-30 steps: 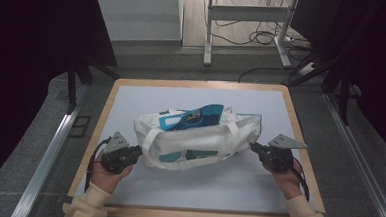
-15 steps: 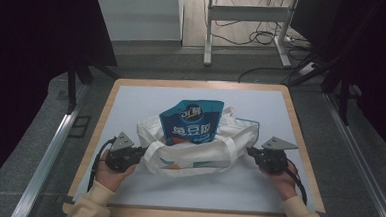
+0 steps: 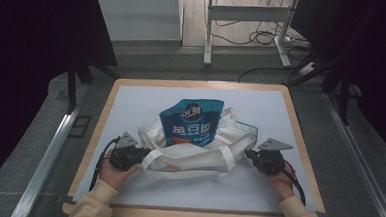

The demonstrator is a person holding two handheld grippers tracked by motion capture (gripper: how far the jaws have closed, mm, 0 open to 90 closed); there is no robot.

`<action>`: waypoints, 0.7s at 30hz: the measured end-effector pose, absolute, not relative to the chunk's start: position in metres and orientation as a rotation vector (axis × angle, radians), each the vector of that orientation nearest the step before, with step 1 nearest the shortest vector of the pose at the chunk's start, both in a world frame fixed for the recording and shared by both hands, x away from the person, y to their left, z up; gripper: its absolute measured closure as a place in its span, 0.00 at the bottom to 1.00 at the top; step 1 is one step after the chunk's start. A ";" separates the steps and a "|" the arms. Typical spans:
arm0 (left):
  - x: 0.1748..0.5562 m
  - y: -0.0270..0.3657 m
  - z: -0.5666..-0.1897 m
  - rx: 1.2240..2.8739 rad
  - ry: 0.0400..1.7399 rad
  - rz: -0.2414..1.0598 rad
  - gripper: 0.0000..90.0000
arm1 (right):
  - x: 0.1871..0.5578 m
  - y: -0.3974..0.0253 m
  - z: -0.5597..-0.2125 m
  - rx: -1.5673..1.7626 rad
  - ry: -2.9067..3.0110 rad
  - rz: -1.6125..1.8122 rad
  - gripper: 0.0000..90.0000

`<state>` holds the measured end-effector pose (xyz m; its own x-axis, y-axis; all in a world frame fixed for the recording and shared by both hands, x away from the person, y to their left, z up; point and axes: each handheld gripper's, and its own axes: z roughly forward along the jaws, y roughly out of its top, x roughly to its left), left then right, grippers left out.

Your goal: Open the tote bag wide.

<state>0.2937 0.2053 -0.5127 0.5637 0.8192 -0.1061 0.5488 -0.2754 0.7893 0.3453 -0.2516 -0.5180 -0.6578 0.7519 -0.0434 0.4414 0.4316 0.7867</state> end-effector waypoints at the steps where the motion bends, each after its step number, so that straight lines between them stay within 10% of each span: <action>1: 0.294 0.206 -0.513 1.964 1.100 0.411 0.95 | 0.345 -0.252 -0.518 1.016 2.300 1.094 0.95; 7: 0.291 0.208 -0.510 1.978 1.103 0.399 0.90 | 0.345 -0.255 -0.516 1.038 2.304 1.105 0.78; 13: 0.276 0.220 -0.491 1.884 1.105 0.462 0.63 | 0.332 -0.273 -0.498 1.084 2.191 1.190 0.54; 21: 0.259 0.237 -0.454 1.733 1.087 0.521 0.63 | 0.323 -0.291 -0.469 1.098 2.113 1.320 0.70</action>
<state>0.2592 0.2367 -0.4542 0.5062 0.8518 -0.1349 0.4290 -0.1130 0.8962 0.3226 -0.2911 -0.4688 -0.6024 0.7960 0.0584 0.4015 0.2390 0.8841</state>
